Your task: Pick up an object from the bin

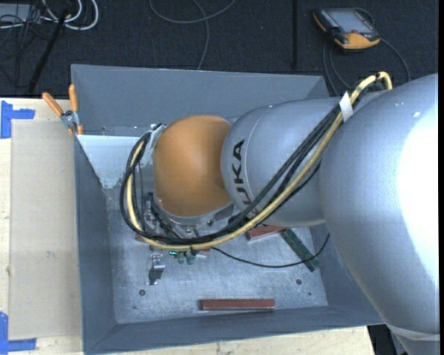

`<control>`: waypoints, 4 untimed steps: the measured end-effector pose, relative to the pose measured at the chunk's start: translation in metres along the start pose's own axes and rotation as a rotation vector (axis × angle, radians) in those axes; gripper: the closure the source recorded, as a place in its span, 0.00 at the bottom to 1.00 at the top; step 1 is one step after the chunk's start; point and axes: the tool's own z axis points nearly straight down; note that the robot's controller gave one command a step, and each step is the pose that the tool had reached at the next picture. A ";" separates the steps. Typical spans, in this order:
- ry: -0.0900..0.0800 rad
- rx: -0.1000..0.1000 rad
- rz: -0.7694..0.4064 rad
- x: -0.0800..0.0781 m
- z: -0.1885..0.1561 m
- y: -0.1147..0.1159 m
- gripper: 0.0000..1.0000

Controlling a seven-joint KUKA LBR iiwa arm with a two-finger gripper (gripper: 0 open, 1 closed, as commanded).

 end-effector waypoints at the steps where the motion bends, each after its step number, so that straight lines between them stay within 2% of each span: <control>1: -0.007 -0.002 0.004 -0.002 -0.004 -0.001 0.00; 2: -0.015 -0.005 0.084 -0.060 0.055 -0.064 0.00; 4: -0.009 -0.003 0.091 -0.057 0.056 -0.065 0.00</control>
Offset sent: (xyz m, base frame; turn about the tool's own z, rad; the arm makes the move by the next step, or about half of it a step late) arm 0.0629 -0.0721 -0.0636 0.0944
